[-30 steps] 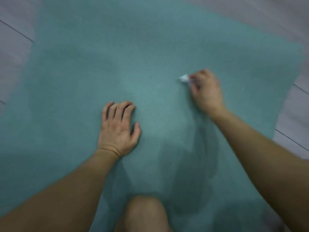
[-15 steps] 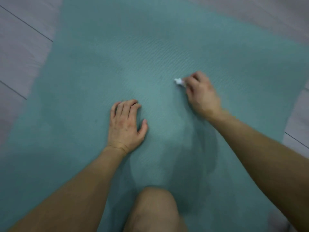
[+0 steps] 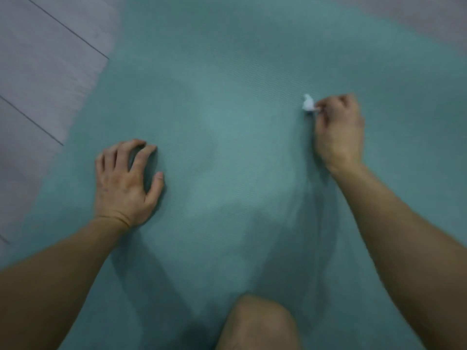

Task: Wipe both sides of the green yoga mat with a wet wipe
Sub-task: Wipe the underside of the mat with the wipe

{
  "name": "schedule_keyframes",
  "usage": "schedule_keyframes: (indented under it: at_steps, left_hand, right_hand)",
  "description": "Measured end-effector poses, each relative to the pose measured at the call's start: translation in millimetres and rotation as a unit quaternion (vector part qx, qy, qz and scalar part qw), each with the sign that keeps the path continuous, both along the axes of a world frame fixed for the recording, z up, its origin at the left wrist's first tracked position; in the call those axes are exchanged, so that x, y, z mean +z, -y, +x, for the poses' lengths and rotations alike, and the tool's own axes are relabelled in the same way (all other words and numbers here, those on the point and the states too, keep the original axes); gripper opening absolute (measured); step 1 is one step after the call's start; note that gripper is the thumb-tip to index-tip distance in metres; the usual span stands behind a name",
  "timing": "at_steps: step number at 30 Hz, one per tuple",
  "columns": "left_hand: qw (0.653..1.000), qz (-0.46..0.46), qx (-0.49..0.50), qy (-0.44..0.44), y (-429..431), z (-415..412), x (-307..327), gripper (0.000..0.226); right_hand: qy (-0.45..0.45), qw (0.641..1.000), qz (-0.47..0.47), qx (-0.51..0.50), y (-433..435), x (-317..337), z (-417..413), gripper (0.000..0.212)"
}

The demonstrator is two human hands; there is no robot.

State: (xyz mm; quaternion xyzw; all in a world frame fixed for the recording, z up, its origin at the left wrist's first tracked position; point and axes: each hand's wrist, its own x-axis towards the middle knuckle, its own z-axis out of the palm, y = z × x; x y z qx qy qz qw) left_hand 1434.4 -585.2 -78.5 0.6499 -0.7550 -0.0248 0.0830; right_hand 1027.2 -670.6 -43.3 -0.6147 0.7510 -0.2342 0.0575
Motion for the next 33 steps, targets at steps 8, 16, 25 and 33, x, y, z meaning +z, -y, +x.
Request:
schedule_keyframes:
  at_steps: [8, 16, 25, 33]
  left_hand:
    - [1.0, -0.002, 0.0, -0.016, 2.1, 2.0, 3.6, 0.057]
    - [1.0, -0.006, -0.002, -0.029, 2.5, 1.7, 2.2, 0.055]
    - [0.999, -0.001, -0.003, -0.035, 2.9, 2.1, 2.7, 0.054]
    - [0.999, -0.002, 0.0, -0.04, 2.8, 0.6, 3.0, 0.054]
  right_hand:
    - [0.021, 0.93, -0.001, 0.366, -56.1, -6.6, 166.9, 0.015]
    - [0.001, 0.999, -0.019, 0.045, -20.6, -7.6, 81.0, 0.025]
    - [0.083, 0.996, 0.012, -0.012, -16.7, -7.4, 130.5, 0.026]
    - [-0.065, 0.957, 0.069, 0.272, -16.6, -2.3, 111.9, 0.03]
